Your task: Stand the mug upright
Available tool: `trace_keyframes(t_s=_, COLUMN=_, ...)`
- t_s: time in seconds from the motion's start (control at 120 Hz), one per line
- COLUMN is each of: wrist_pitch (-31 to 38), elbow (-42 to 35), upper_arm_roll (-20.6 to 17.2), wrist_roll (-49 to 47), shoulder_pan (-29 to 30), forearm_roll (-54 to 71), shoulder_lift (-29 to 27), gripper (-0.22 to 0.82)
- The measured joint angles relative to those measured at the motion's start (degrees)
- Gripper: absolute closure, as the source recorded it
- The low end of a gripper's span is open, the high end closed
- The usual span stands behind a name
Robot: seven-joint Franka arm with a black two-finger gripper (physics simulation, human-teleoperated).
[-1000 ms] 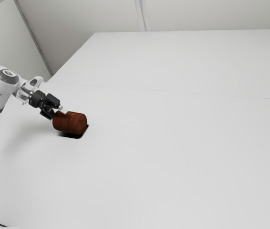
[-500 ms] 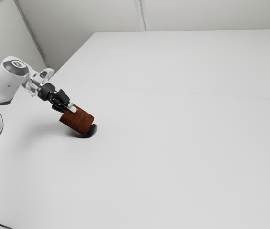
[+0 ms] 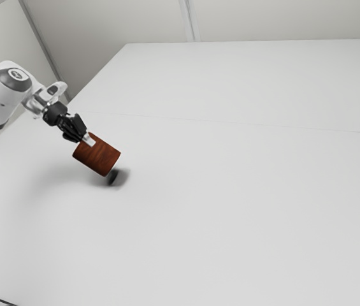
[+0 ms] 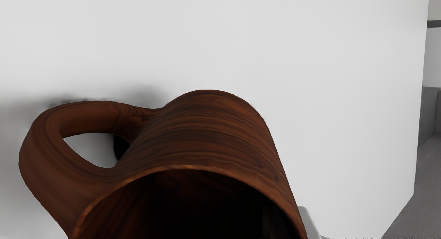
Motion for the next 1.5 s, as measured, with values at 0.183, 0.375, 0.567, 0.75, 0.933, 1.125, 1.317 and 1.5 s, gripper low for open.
trace_keyframes(t_s=0.183, wrist_pitch=8.75, elbow=-15.72, upper_arm_roll=0.12, wrist_roll=-0.46, shoulder_pan=-4.41, forearm_roll=7.37, shoulder_lift=-13.02, gripper=0.78)
trace_keyframes(t_s=0.375, wrist_pitch=20.32, elbow=-24.68, upper_arm_roll=0.12, wrist_roll=-0.72, shoulder_pan=-8.45, forearm_roll=14.15, shoulder_lift=-20.18, gripper=0.79)
trace_keyframes(t_s=0.567, wrist_pitch=32.87, elbow=-34.76, upper_arm_roll=0.21, wrist_roll=-1.1, shoulder_pan=-14.19, forearm_roll=21.78, shoulder_lift=-27.28, gripper=0.79)
trace_keyframes(t_s=0.75, wrist_pitch=40.05, elbow=-40.64, upper_arm_roll=0.98, wrist_roll=-3.77, shoulder_pan=-21.55, forearm_roll=29.84, shoulder_lift=-31.55, gripper=0.79)
trace_keyframes(t_s=0.933, wrist_pitch=42.59, elbow=-40.94, upper_arm_roll=5.42, wrist_roll=-8.99, shoulder_pan=-28.95, forearm_roll=35.12, shoulder_lift=-29.8, gripper=0.79)
trace_keyframes(t_s=1.125, wrist_pitch=41.39, elbow=-40.46, upper_arm_roll=5.35, wrist_roll=-16.14, shoulder_pan=-30.05, forearm_roll=37.65, shoulder_lift=-28.74, gripper=0.78)
trace_keyframes(t_s=1.317, wrist_pitch=40.13, elbow=-40.14, upper_arm_roll=5.2, wrist_roll=-21.88, shoulder_pan=-31.03, forearm_roll=38.39, shoulder_lift=-28.58, gripper=0.78)
trace_keyframes(t_s=1.5, wrist_pitch=39.69, elbow=-38.09, upper_arm_roll=5.23, wrist_roll=-25.95, shoulder_pan=-32.79, forearm_roll=38.46, shoulder_lift=-26.1, gripper=0.78)
